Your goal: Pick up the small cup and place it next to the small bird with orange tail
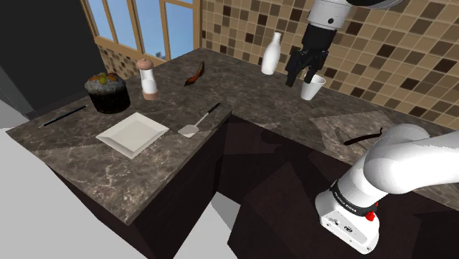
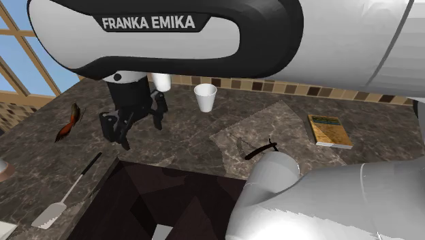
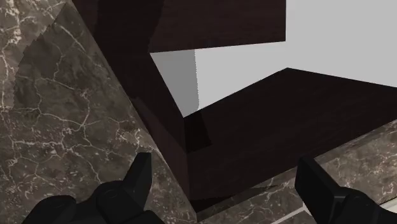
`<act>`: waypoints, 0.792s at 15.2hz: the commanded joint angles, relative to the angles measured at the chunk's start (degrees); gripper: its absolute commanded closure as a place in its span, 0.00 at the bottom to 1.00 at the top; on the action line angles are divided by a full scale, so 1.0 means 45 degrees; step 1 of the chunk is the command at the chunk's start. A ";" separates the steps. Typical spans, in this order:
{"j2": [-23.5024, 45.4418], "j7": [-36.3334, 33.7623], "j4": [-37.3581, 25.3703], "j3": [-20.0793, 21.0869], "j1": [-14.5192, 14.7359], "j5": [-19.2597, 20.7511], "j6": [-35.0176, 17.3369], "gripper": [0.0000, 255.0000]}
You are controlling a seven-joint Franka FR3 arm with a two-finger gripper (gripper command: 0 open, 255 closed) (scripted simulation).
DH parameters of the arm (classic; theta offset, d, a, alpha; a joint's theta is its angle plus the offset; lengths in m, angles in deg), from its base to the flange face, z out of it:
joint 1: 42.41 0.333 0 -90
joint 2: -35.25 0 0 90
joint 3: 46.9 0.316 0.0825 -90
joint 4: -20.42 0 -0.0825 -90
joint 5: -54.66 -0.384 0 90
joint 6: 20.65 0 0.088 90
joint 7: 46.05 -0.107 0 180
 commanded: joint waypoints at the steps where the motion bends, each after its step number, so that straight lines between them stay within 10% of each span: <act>1: 0.0000 0.0000 0.0000 0.0000 0.0000 0.0000 0.0000 0.00; 12: 0.1829 0.3500 -0.0267 -0.3090 -0.1171 0.1540 -0.1537 0.00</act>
